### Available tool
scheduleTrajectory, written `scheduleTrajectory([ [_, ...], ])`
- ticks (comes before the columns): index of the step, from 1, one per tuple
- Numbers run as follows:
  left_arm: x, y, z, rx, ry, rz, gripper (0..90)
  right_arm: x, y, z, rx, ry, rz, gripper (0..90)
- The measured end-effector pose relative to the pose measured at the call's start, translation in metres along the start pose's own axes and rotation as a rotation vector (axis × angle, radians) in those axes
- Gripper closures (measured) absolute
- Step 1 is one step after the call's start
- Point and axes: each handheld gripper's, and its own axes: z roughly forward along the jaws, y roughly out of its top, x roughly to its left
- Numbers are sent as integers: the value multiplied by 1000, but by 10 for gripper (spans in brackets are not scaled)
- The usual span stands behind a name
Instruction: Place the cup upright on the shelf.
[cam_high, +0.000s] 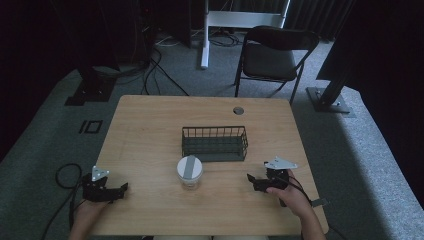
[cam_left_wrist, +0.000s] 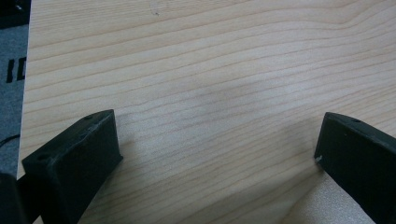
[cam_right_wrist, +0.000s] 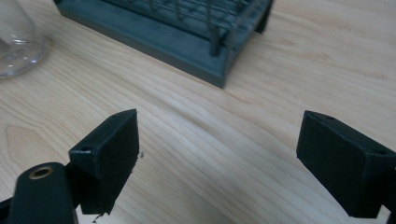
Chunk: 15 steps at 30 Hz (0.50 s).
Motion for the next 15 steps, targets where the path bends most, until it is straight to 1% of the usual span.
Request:
scheduleTrajectory([
  [2, 0, 0, 0, 1, 0, 1, 2, 3, 2, 1, -4, 16, -4, 129],
  [4, 0, 0, 0, 1, 0, 1, 2, 6, 4, 1, -14, 29, -23, 130],
  [8, 0, 0, 0, 0, 0, 0, 2, 14, 9, 3, -36, 65, -37, 130],
  [9, 0, 0, 0, 0, 0, 0, 2, 14, 9, 3, -36, 65, -37, 130],
  [10, 0, 0, 0, 0, 0, 0, 1, 18, 11, 5, -43, 80, -44, 130],
  [11, 0, 0, 0, 0, 0, 0, 1, 18, 11, 5, -43, 80, -44, 130],
  [12, 0, 0, 0, 1, 0, 1, 1, 21, 12, 6, -44, 87, -55, 130],
  [13, 0, 0, 0, 1, 0, 1, 2, 23, 13, 7, -48, 97, -57, 130],
  [14, 0, 0, 0, 1, 0, 1, 2, 28, 15, 10, -56, 121, -69, 130],
  [15, 0, 0, 0, 0, 0, 0, 1, 30, 15, 11, -59, 129, -69, 130],
])
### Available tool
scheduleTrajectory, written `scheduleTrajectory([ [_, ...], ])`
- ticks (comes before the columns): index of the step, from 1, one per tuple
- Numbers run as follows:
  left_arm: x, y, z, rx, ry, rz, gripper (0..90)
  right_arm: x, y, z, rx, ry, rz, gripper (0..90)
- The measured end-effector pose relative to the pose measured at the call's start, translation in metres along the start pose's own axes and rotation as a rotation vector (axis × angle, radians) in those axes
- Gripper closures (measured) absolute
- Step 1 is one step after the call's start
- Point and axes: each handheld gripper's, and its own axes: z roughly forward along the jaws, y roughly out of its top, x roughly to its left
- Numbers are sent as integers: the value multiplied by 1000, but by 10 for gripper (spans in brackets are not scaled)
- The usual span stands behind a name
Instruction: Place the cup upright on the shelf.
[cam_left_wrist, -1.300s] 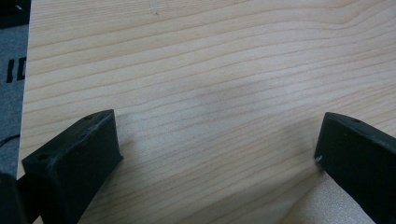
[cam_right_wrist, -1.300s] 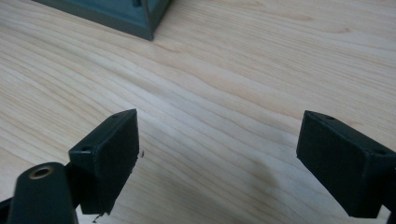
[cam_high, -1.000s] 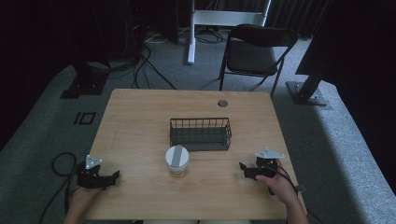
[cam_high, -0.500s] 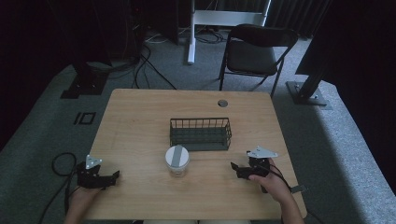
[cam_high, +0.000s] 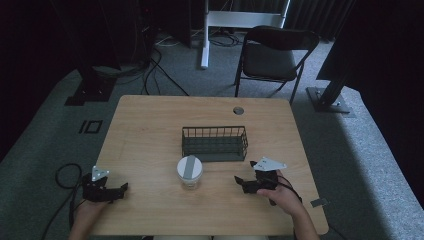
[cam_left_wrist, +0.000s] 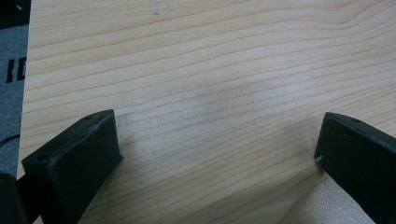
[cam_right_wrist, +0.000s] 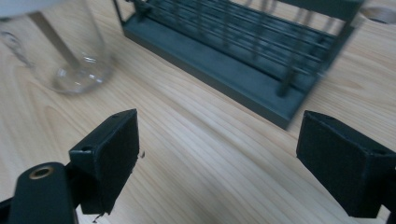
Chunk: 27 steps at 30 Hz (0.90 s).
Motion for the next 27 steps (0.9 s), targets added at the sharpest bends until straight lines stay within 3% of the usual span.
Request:
scheduleTrajectory([
  [7, 0, 0, 0, 1, 0, 1, 2, 17, 7, 13, -9, 71, -45, 130],
  [27, 0, 0, 0, 1, 0, 1, 1, 59, 23, 52, -20, 225, -114, 130],
])
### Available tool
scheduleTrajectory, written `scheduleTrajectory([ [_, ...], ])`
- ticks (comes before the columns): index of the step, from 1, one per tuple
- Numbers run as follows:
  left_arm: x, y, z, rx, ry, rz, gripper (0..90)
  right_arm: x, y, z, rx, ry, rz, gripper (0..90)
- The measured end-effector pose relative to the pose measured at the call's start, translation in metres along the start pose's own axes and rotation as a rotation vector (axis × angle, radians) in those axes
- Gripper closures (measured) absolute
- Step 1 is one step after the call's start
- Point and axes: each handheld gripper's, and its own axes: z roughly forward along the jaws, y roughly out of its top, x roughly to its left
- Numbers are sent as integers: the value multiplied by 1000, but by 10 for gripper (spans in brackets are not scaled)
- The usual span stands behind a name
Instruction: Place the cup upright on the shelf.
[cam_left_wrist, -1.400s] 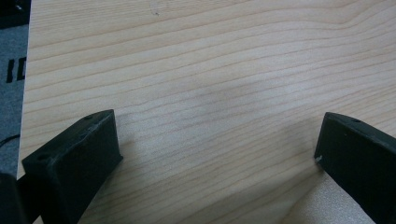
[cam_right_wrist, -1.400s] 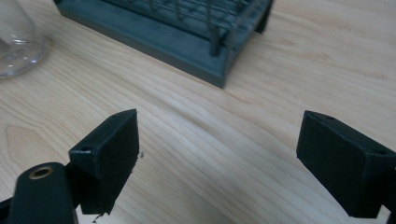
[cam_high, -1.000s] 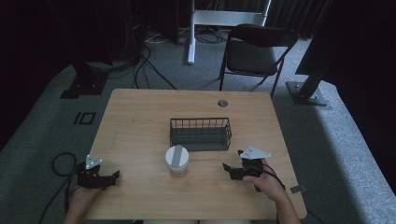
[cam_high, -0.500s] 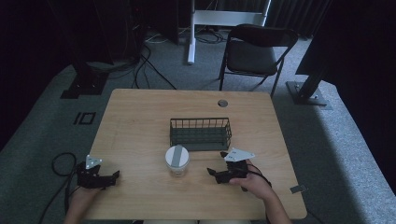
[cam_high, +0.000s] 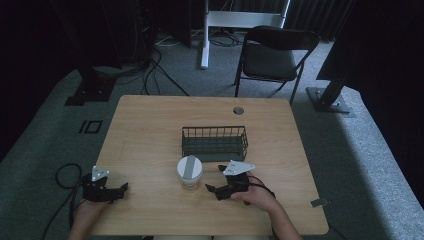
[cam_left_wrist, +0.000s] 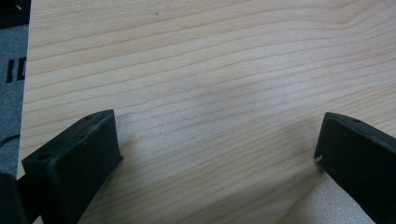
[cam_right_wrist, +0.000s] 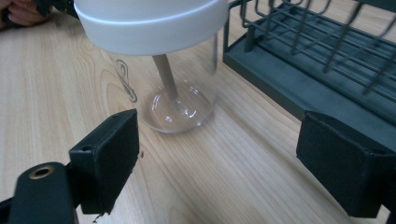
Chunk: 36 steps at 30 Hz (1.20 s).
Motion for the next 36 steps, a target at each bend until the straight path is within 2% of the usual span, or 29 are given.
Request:
scheduleTrajectory([
  [15, 0, 0, 0, 1, -1, 2, 1, 16, 13, 31, -26, 68, -21, 131],
  [29, 0, 0, 0, 0, -1, 2, 2, 22, 20, 52, -86, 95, -15, 149],
  [36, 0, 0, 0, 1, -1, 2, 2, 23, 21, 58, -101, 85, -15, 163],
])
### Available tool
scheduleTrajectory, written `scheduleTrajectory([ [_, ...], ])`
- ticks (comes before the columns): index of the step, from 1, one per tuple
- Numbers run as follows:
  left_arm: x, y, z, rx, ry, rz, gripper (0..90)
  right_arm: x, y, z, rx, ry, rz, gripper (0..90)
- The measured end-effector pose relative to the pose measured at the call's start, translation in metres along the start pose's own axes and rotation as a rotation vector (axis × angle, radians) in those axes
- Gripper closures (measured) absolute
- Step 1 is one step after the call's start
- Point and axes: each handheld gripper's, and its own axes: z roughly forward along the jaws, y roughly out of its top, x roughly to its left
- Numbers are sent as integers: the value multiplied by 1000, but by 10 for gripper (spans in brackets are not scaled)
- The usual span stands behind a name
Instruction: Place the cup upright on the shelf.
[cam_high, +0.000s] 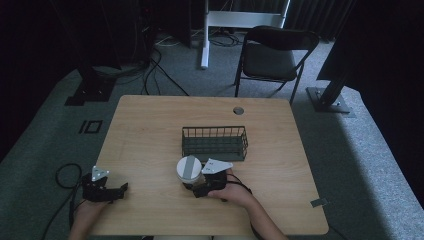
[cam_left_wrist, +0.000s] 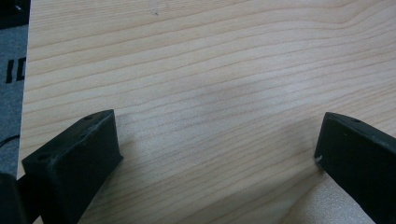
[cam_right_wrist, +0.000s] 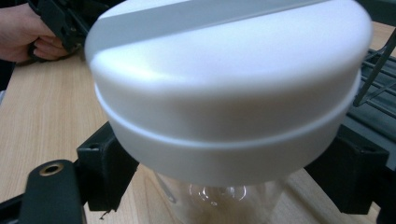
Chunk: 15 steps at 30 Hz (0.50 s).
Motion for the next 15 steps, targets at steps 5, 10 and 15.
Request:
scheduleTrajectory([
  [5, 0, 0, 0, 0, 0, 0, 2, 3, 1, 5, 4, -21, -5, 165],
  [10, 0, 0, 0, -1, 0, -1, 1, 6, 4, 8, 13, -34, -33, 177],
  [15, 0, 0, 0, 0, 0, 0, 1, 8, 6, 8, 19, -42, -37, 182],
])
